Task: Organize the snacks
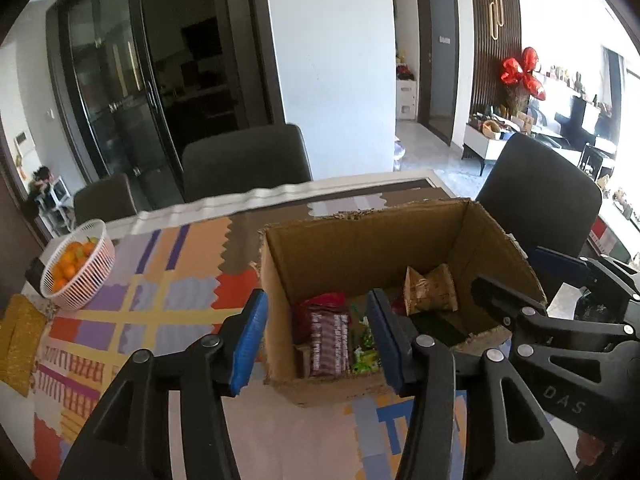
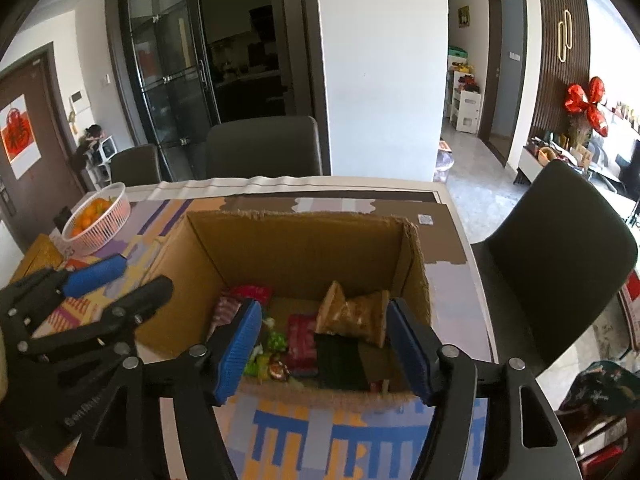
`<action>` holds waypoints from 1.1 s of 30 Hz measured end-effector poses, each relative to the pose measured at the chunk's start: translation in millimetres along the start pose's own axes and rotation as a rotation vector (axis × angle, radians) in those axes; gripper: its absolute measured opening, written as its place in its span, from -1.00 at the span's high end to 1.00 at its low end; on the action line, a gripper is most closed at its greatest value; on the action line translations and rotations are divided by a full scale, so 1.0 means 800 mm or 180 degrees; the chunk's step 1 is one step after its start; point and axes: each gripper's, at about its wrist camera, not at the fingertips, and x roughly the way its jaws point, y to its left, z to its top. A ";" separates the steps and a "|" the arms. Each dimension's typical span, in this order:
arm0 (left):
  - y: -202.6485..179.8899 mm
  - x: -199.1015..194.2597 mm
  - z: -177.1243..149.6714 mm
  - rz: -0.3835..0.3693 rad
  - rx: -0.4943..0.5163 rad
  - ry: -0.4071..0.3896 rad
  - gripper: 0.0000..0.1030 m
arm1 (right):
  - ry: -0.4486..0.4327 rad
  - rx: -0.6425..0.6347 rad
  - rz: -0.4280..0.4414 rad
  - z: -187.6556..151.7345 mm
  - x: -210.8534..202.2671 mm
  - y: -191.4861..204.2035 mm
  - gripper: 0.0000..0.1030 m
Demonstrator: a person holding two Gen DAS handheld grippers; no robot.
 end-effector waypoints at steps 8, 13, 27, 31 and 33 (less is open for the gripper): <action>0.002 -0.061 -0.025 0.0083 0.0021 -0.0338 -0.23 | -0.0191 0.0117 -0.0071 -0.030 -0.048 -0.007 -0.52; 0.006 -0.094 -0.044 0.0058 -0.0028 -0.0451 -0.32 | -0.0285 0.0172 -0.0086 -0.050 -0.081 -0.007 -0.59; 0.009 -0.178 -0.117 0.0040 -0.0123 -0.0668 -0.64 | -0.0611 0.0042 -0.0281 -0.112 -0.169 0.019 -0.77; 0.009 -0.200 -0.138 0.0046 -0.0139 -0.0705 -0.76 | -0.0700 0.0038 -0.0289 -0.134 -0.192 0.025 -0.80; 0.009 -0.209 -0.146 0.0056 -0.0146 -0.0724 -0.82 | -0.0746 0.0020 -0.0305 -0.144 -0.202 0.030 -0.81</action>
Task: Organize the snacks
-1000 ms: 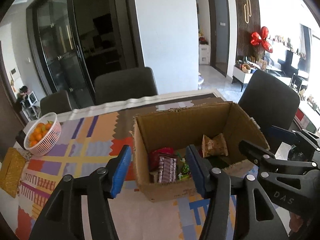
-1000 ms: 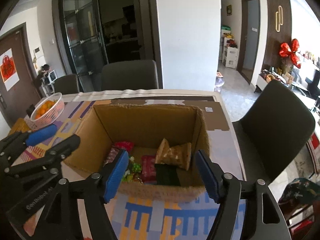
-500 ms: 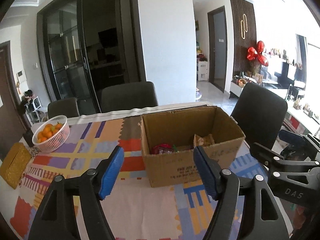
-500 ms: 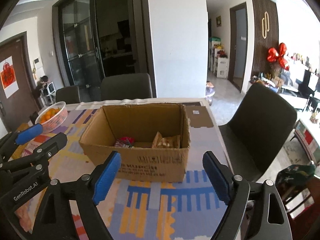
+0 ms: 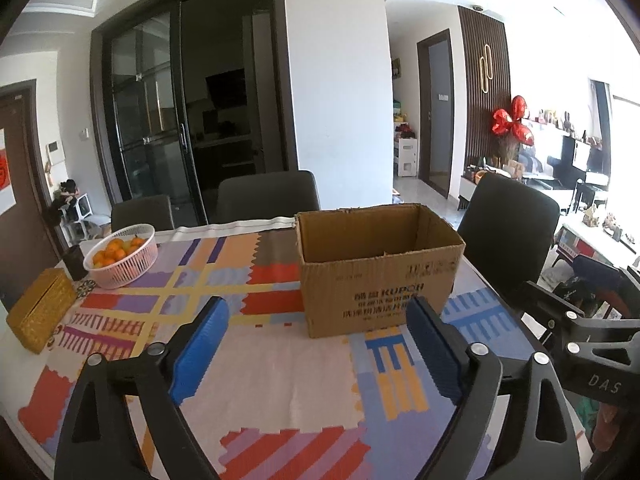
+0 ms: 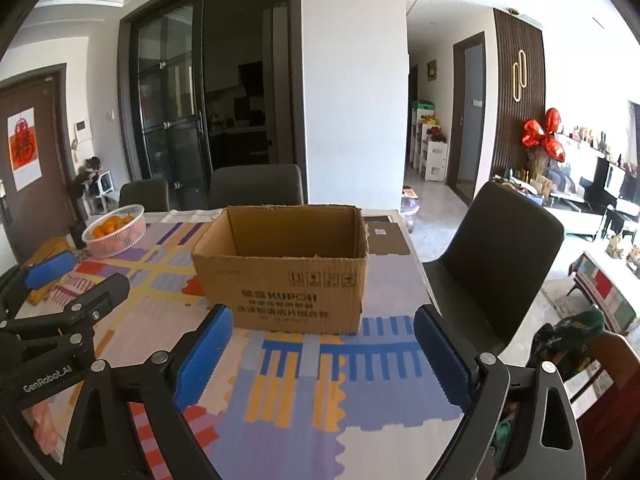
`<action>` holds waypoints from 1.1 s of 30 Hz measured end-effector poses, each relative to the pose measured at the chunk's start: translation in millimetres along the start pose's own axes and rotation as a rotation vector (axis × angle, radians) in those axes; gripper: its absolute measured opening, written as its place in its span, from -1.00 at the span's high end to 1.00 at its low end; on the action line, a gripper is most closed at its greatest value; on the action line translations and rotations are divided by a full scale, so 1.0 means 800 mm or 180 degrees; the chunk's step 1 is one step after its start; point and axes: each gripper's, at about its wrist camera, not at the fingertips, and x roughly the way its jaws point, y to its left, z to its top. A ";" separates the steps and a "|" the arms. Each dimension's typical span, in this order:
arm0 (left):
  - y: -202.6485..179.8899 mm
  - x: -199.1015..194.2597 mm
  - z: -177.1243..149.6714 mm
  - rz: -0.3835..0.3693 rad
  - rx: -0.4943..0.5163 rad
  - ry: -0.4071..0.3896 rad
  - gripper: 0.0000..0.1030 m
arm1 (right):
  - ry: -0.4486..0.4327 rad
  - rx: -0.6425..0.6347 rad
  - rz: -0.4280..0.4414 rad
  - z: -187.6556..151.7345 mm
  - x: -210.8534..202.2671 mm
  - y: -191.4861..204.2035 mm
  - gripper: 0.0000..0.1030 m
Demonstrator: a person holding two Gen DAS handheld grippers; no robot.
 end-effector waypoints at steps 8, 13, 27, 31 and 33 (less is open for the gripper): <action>-0.001 -0.038 -0.015 -0.0052 -0.0036 -0.0026 -0.95 | -0.0116 -0.0070 -0.0057 -0.026 -0.040 0.009 -0.81; -0.005 -0.058 -0.019 -0.0111 -0.0009 -0.0030 -0.98 | -0.0118 -0.0014 -0.0025 -0.035 -0.058 0.007 -0.81; -0.010 -0.089 -0.022 -0.0077 0.0020 -0.0168 -1.00 | -0.0262 -0.0018 -0.0030 -0.038 -0.093 0.004 -0.81; -0.010 -0.088 -0.021 -0.0050 0.0024 -0.0187 -1.00 | -0.0268 -0.0008 -0.0029 -0.039 -0.094 0.004 -0.81; -0.009 -0.087 -0.021 -0.0045 0.0018 -0.0184 -1.00 | -0.0285 -0.0004 -0.0038 -0.040 -0.094 0.004 -0.81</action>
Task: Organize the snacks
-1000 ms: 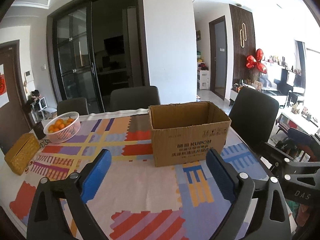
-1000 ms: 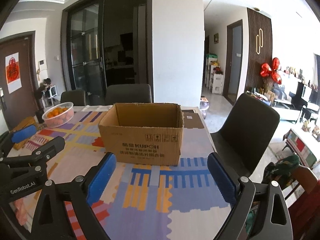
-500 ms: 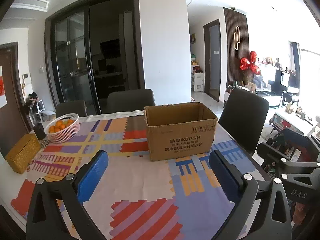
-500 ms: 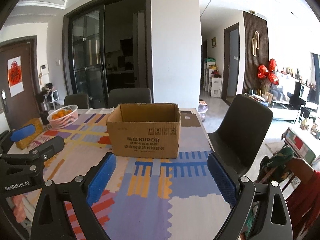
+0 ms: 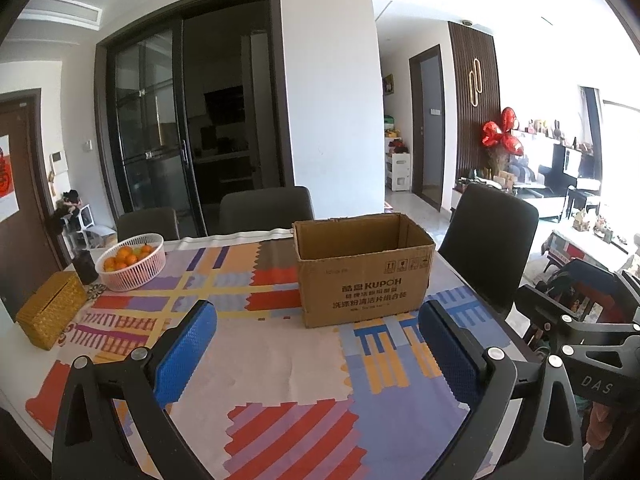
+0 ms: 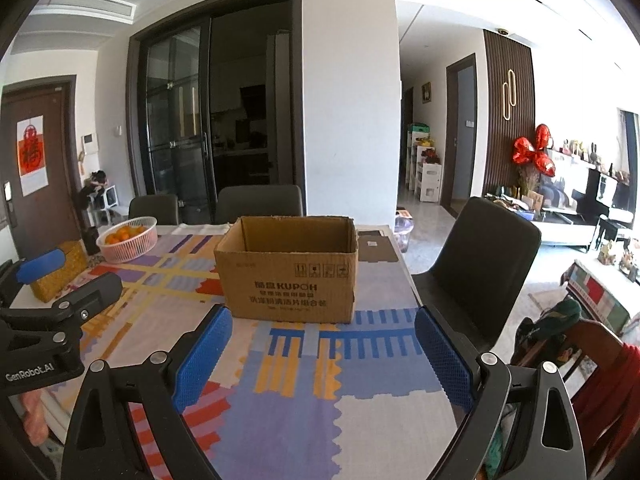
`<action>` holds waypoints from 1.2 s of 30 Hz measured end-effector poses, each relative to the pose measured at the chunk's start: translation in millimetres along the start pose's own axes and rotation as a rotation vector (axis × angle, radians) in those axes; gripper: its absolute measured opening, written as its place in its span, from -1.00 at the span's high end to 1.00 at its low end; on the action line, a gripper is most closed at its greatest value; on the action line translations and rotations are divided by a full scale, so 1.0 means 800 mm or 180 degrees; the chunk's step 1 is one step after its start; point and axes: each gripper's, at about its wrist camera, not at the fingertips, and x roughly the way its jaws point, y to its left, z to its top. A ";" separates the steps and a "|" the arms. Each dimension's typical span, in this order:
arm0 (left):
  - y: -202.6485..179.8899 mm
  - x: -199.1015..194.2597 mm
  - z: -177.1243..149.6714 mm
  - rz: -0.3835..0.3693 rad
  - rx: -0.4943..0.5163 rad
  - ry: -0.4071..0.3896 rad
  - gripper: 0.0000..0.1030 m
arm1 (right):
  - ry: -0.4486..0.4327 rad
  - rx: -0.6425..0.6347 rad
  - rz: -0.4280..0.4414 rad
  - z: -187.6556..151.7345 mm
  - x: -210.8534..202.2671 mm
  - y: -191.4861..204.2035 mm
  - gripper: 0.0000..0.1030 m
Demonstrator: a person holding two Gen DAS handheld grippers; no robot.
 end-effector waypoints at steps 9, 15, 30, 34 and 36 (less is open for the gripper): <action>0.002 0.000 -0.003 -0.0006 -0.0024 0.0012 -1.00 | -0.0009 -0.0010 0.0006 -0.001 -0.002 0.004 -0.81; 0.003 -0.001 -0.005 -0.0014 -0.0035 0.0027 -1.00 | -0.0039 -0.0039 0.0009 0.001 -0.007 0.009 -0.81; 0.004 -0.002 -0.006 0.0011 -0.0036 -0.0006 -1.00 | -0.0038 -0.0031 0.0013 0.001 -0.009 0.010 -0.81; 0.005 -0.002 -0.005 0.0015 -0.0044 -0.0004 -1.00 | -0.0037 -0.0041 0.0017 0.001 -0.009 0.009 -0.81; 0.005 -0.001 -0.005 0.0014 -0.0047 -0.0002 -1.00 | -0.0037 -0.0046 0.0017 0.001 -0.008 0.010 -0.81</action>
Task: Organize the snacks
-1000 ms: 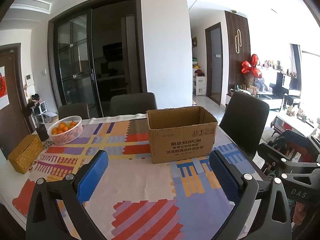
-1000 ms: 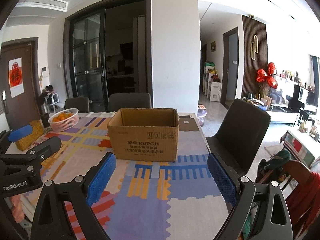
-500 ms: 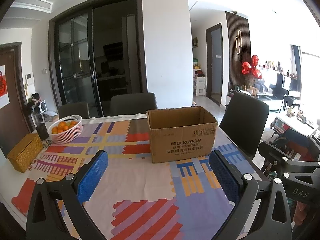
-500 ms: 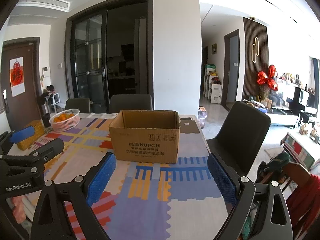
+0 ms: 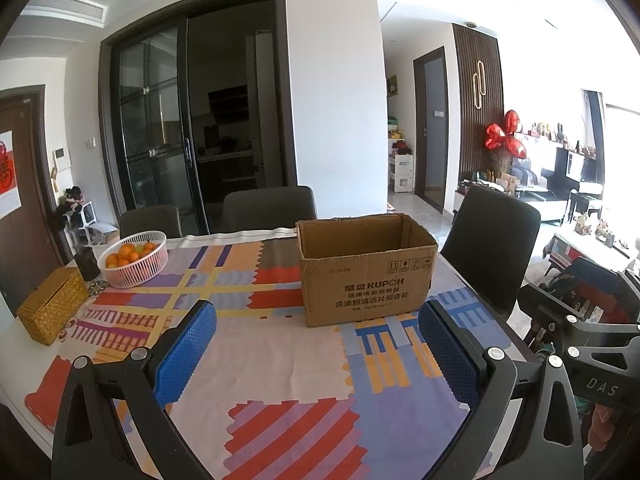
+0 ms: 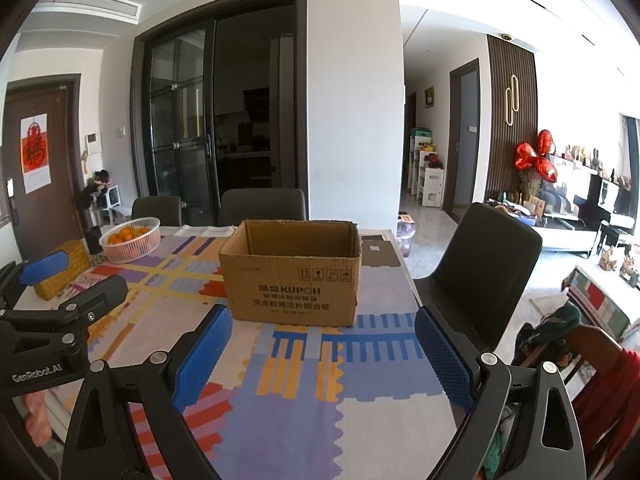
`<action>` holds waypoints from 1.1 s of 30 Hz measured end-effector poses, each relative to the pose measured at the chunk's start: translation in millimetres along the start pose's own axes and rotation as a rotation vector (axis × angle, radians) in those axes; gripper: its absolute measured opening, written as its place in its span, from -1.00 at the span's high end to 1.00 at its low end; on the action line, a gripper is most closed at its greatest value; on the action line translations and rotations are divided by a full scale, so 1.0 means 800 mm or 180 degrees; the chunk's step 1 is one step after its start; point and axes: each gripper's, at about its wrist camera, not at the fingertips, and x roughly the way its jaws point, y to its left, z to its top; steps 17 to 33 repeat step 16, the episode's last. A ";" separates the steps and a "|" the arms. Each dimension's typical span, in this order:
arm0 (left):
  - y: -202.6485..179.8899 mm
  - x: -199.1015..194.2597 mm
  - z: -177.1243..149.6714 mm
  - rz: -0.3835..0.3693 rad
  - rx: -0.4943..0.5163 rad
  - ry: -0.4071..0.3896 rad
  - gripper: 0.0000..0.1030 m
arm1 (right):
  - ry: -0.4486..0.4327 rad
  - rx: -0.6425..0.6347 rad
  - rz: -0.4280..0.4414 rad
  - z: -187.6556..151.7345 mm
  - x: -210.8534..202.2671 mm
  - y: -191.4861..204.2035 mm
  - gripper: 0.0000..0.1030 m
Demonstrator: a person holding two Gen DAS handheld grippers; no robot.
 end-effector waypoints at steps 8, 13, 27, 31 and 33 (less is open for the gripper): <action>0.000 0.000 0.000 -0.0007 -0.0001 0.0004 -1.00 | 0.0012 0.0000 0.0010 0.000 0.000 0.001 -0.81; 0.003 0.000 -0.001 -0.0006 -0.0029 0.0000 -1.00 | 0.0031 0.0004 0.0025 -0.001 0.003 0.001 -0.81; 0.003 0.001 -0.001 -0.0001 -0.0033 0.0009 -1.00 | 0.0043 0.0000 0.0030 -0.003 0.004 0.000 -0.81; 0.003 0.001 -0.001 -0.0001 -0.0033 0.0009 -1.00 | 0.0043 0.0000 0.0030 -0.003 0.004 0.000 -0.81; 0.003 0.001 -0.001 -0.0001 -0.0033 0.0009 -1.00 | 0.0043 0.0000 0.0030 -0.003 0.004 0.000 -0.81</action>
